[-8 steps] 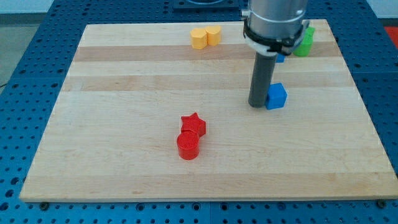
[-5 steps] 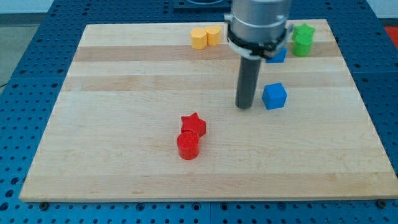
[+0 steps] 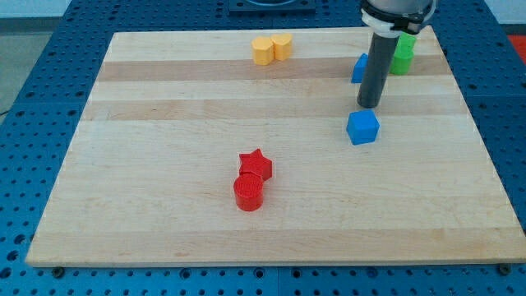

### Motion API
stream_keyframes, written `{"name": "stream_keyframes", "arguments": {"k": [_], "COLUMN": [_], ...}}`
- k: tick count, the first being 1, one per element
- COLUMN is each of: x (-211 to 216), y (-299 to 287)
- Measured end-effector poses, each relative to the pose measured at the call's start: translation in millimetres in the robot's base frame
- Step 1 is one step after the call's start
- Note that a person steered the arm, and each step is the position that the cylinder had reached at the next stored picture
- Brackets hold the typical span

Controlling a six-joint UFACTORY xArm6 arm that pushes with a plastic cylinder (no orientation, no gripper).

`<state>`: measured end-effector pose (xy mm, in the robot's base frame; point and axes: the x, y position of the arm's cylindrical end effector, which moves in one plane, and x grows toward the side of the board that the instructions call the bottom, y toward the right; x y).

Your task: Place the blue cube diagonally bottom right to the red star

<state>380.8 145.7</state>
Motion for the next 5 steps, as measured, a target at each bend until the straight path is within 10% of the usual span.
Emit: {"name": "stream_keyframes", "arguments": {"k": [5], "x": [88], "y": [-7]}}
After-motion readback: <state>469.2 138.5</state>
